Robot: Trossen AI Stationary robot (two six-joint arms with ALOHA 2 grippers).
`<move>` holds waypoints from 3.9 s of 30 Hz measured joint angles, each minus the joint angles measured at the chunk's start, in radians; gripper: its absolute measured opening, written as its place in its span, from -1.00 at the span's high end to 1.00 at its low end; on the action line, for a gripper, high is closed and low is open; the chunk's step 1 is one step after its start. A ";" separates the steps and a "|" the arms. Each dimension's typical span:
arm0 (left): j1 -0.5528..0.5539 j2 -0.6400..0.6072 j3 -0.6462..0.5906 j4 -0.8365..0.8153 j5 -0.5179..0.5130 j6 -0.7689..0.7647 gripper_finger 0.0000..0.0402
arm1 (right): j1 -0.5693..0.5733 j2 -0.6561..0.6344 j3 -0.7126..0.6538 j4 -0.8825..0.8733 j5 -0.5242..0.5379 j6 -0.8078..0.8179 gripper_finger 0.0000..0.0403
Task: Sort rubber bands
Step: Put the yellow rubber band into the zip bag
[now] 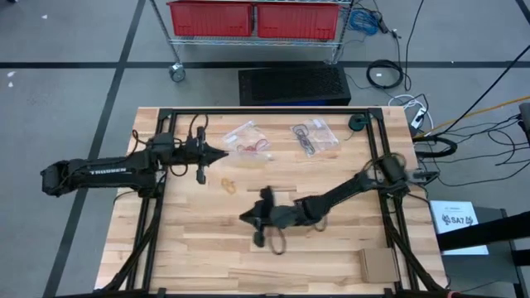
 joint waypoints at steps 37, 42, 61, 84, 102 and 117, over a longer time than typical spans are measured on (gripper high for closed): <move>0.082 -0.377 0.000 -0.317 -0.004 0.046 1.00 | -0.242 0.448 0.527 -0.479 0.083 0.217 0.05; 0.082 -0.377 0.000 -0.317 -0.004 0.044 1.00 | -0.241 0.449 0.528 -0.545 0.077 0.222 0.68; 0.082 -0.371 0.000 -0.330 -0.003 0.044 1.00 | -0.103 0.159 0.515 -0.859 -0.003 0.125 1.00; -0.040 -0.203 0.000 -0.233 0.257 0.044 1.00 | -0.023 -0.146 0.518 -0.895 0.446 -0.179 1.00; -0.064 -0.132 0.000 -0.184 0.142 0.017 1.00 | -0.043 -0.116 0.520 -0.819 0.393 -0.151 1.00; -0.113 -0.107 0.001 -0.134 0.139 0.000 1.00 | -0.099 -0.063 0.520 -0.851 0.293 -0.093 1.00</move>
